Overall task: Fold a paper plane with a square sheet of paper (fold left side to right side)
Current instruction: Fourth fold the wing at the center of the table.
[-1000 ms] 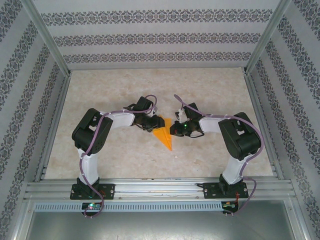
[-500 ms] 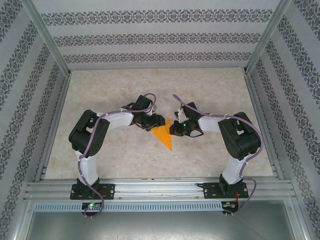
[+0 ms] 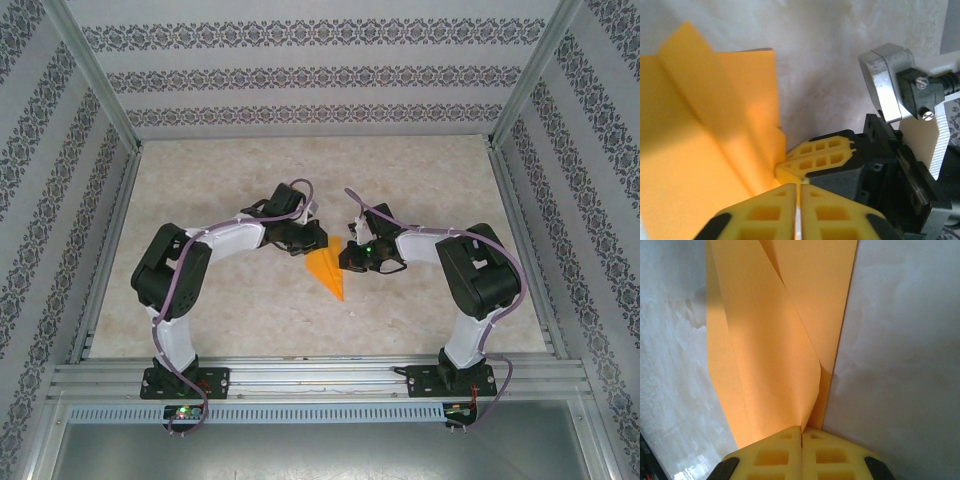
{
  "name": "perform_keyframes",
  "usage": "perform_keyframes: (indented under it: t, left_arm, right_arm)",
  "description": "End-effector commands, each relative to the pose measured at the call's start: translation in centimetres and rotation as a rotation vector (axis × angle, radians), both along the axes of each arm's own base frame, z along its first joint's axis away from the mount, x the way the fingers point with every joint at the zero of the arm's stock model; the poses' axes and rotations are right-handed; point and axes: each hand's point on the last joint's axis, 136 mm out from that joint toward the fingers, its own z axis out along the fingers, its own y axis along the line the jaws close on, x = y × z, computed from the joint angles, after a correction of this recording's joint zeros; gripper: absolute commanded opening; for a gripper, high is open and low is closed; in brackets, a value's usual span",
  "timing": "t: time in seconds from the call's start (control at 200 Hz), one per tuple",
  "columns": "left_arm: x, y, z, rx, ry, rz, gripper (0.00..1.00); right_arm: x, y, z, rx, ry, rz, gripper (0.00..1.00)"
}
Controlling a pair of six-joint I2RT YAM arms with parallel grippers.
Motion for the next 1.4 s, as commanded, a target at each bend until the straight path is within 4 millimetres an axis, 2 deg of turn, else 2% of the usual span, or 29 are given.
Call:
perform_keyframes:
  t: [0.0, 0.18, 0.43, 1.044, 1.394]
  left_arm:
    - [-0.5, -2.6, 0.0, -0.057, 0.008, -0.070, 0.07]
    - [-0.5, -3.0, -2.0, -0.038, 0.047, -0.076, 0.03]
    - [-1.0, -1.3, -4.9, 0.062, 0.080, -0.051, 0.02]
    - [-1.4, 1.0, -8.1, 0.121, 0.126, 0.006, 0.00]
    - [-1.9, 1.6, -8.9, 0.137, 0.141, 0.021, 0.00]
  right_arm:
    - [-2.8, -3.2, -5.1, -0.215, 0.118, -0.024, 0.00]
    - [-2.9, -3.4, -5.2, -0.233, 0.124, -0.018, 0.00]
    - [-3.1, -3.7, -5.4, -0.259, 0.136, -0.009, 0.00]
    - [-3.6, -3.9, -5.8, -0.277, 0.150, -0.001, 0.00]
    - [-3.1, -3.3, -5.2, -0.242, 0.148, -0.002, 0.00]
